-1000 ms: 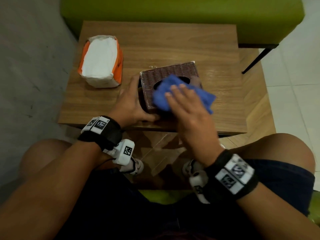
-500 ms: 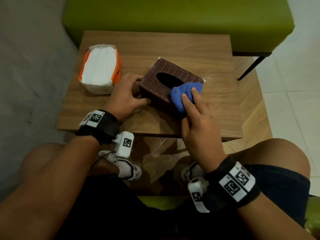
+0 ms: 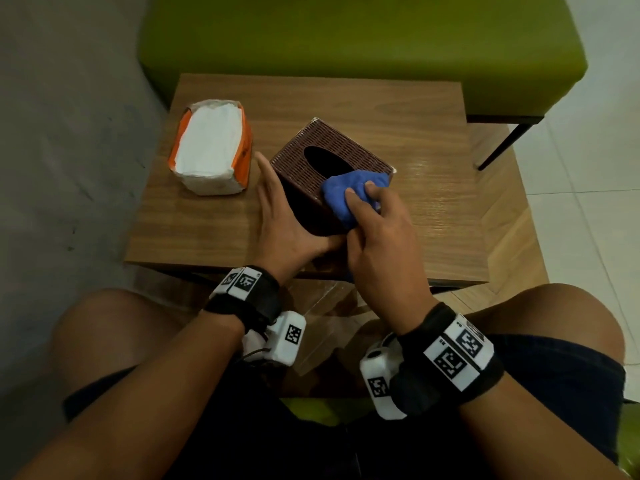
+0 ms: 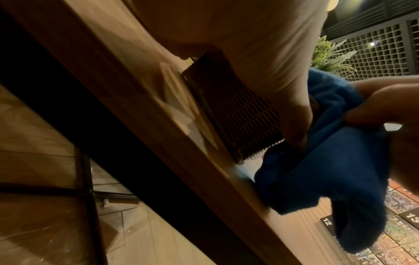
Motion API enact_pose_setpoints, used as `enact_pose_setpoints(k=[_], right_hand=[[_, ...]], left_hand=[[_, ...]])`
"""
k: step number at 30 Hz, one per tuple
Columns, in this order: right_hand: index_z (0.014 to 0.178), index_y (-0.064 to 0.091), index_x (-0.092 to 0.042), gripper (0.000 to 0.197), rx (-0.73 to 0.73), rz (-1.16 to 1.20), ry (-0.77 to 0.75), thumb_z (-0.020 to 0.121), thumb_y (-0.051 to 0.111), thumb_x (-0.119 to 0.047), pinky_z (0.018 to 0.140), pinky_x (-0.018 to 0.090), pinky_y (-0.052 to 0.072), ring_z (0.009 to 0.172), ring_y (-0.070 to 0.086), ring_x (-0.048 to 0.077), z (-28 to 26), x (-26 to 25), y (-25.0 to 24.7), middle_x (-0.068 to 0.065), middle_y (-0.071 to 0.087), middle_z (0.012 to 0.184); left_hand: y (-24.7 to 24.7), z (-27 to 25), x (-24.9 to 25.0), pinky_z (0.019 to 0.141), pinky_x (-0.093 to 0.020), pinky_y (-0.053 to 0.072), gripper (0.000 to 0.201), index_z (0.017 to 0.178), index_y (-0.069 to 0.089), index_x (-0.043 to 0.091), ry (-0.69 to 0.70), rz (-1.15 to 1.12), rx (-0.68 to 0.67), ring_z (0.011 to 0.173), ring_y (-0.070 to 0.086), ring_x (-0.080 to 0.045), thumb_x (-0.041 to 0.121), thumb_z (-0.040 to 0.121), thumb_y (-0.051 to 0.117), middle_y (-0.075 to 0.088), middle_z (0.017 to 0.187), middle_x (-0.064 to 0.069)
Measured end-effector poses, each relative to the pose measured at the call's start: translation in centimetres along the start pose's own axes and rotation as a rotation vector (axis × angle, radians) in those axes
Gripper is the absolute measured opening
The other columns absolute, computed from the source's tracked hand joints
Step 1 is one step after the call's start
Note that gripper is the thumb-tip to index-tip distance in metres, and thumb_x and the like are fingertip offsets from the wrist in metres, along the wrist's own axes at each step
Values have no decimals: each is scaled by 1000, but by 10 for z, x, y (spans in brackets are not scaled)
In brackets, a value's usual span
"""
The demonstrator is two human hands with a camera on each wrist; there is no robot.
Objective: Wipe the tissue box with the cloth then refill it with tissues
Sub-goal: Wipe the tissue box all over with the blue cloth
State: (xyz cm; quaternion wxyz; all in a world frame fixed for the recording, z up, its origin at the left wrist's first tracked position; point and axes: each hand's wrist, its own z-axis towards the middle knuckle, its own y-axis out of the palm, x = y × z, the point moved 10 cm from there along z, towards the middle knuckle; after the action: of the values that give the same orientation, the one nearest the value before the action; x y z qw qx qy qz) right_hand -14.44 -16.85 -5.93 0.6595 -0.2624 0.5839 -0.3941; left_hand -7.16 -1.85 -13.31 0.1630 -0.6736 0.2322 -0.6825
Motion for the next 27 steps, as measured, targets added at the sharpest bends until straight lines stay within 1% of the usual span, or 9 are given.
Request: enact_pose_setpoints(k=[3, 7, 8, 10, 13, 17, 20, 23, 27], right_hand=[[145, 60, -5, 50, -36, -25, -57, 95, 59, -5, 102, 46, 55, 129, 56, 36, -1, -6, 6, 22, 52, 145], [145, 61, -10, 48, -70, -115, -158, 97, 58, -5, 98, 43, 53, 129, 54, 37, 3, 3, 1, 21, 52, 147], [145, 61, -11, 47, -51, -137, -149, 98, 57, -5, 100, 42, 51, 129, 54, 37, 9, 13, -4, 20, 52, 148], [145, 62, -11, 47, 10, -151, -81, 99, 55, -4, 101, 44, 49, 128, 54, 38, 27, 32, -15, 20, 53, 148], [146, 60, -12, 48, 23, -211, -56, 100, 52, -5, 96, 43, 50, 126, 50, 37, 28, 25, -13, 18, 51, 151], [148, 59, -16, 47, -80, -265, -252, 101, 52, -11, 93, 40, 47, 121, 49, 35, 1, 2, -3, 14, 52, 151], [143, 64, -16, 44, 11, -253, -205, 102, 51, -12, 93, 42, 46, 116, 50, 34, 29, 28, -17, 13, 59, 145], [138, 67, -9, 43, 82, -174, -135, 100, 49, -5, 99, 48, 48, 121, 54, 38, 40, 31, -16, 17, 62, 143], [147, 59, -6, 45, -31, -151, -282, 104, 49, -7, 123, 54, 38, 149, 43, 40, 5, 14, -2, 20, 52, 157]], left_hand=[[4, 3, 3, 121, -16, 0, 177, 166, -30, 15, 15, -15, 0, 152, -6, 2, 48, 57, 106, -12, 180, -9], [1, 12, 2, 114, -2, -2, 174, 168, -25, 16, 64, 15, -43, 153, -4, 3, 41, 57, 107, -6, 180, -8], [1, 13, 1, 120, -7, 0, 173, 168, -25, 16, 67, 16, -53, 155, -4, 1, 39, 57, 106, -5, 180, -8], [0, 15, -1, 132, -28, 9, 174, 168, -25, 16, 56, 8, -62, 164, 1, -11, 40, 56, 106, -2, 181, -8], [3, 17, -8, 135, -47, 20, 177, 167, -28, 21, 34, -17, -82, 167, 13, -20, 47, 52, 105, 9, 180, -6], [5, 21, -15, 129, -53, 34, 170, 170, -10, 24, 43, -46, -123, 161, 32, -19, 52, 47, 104, 29, 174, -1], [4, 23, -13, 130, -50, 34, 166, 170, -3, 26, 45, -44, -115, 159, 32, -14, 52, 47, 105, 31, 172, 3], [7, 28, -11, 127, -50, 38, 167, 169, -1, 28, 42, -51, -106, 157, 36, -16, 54, 44, 107, 35, 169, 3], [7, 35, -13, 124, -54, 41, 171, 169, -2, 28, 46, 13, -148, 154, 41, -21, 58, 40, 105, 40, 166, 2]])
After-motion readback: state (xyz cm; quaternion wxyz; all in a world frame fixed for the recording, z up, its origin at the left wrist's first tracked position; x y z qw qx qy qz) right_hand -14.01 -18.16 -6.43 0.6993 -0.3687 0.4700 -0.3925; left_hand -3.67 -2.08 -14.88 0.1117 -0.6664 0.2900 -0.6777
